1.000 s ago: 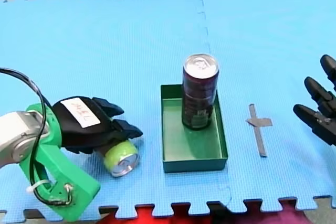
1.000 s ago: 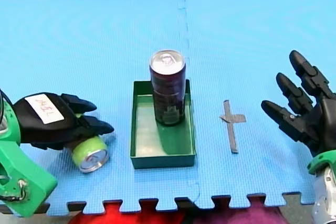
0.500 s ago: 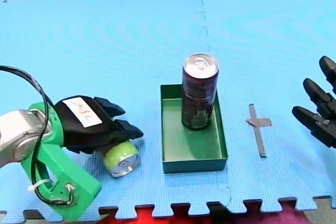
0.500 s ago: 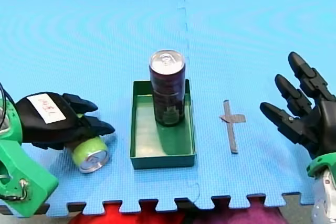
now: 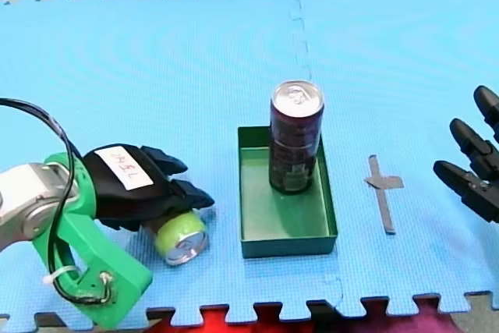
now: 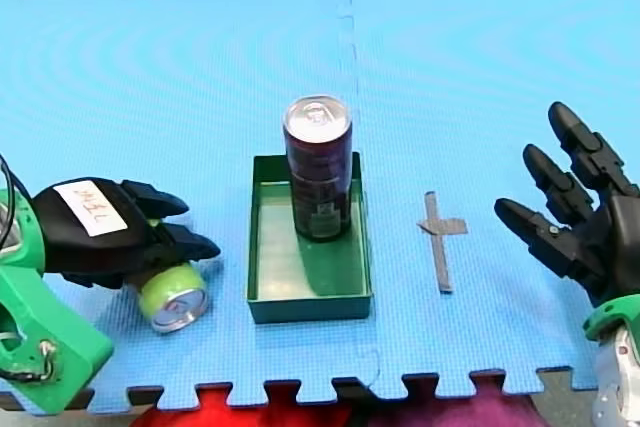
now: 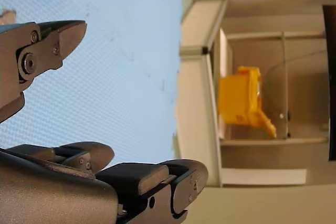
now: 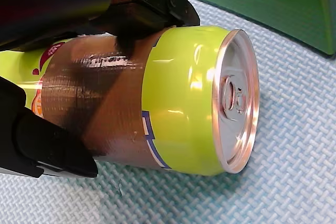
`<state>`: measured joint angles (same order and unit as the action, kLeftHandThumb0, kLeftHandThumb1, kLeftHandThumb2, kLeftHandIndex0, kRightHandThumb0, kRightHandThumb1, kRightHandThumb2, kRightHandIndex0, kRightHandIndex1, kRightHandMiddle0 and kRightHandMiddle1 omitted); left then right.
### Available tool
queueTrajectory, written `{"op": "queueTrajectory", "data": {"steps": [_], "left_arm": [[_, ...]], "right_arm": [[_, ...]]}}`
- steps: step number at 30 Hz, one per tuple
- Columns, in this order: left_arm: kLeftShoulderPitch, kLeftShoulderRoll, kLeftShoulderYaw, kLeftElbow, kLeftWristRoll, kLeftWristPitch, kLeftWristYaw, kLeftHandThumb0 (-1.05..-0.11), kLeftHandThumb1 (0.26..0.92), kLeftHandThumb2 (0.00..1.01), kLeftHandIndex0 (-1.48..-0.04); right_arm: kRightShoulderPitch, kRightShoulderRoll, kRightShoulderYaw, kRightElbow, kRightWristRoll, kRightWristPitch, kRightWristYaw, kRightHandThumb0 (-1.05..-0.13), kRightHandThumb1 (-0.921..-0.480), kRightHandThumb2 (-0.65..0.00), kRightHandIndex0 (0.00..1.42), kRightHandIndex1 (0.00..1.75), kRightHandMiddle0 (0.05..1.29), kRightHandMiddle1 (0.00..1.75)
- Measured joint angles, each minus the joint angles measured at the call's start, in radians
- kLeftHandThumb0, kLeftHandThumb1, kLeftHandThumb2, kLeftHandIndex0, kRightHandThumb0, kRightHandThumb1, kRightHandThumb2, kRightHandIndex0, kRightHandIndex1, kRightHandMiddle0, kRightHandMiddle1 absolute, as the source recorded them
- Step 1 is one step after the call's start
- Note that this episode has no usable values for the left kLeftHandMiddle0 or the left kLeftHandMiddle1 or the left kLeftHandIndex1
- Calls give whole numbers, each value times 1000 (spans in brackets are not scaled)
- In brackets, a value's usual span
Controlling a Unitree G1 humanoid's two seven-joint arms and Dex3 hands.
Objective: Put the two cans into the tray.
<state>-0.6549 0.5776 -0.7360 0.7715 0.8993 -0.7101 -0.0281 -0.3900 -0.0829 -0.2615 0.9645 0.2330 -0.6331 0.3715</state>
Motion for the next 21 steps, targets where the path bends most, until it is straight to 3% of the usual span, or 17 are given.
{"op": "queueTrajectory", "data": {"steps": [18, 20, 21], "left_arm": [[9, -11, -25, -34, 22, 70, 26, -1048, 822, -1, -501], [10, -13, -29, -33, 23, 72, 36, -836, 716, 0, -898], [10, -13, -32, -30, 27, 70, 52, -600, 695, 1, -1155]], "right_arm": [[0, 1, -5, 2, 3, 0, 10, -745, -750, 0, 420, 0, 410, 0], [0, 1, -5, 2, 3, 0, 10, -747, -749, 0, 420, 0, 410, 0], [0, 1, -5, 2, 3, 1, 10, -748, -749, 0, 421, 1, 409, 0]]}}
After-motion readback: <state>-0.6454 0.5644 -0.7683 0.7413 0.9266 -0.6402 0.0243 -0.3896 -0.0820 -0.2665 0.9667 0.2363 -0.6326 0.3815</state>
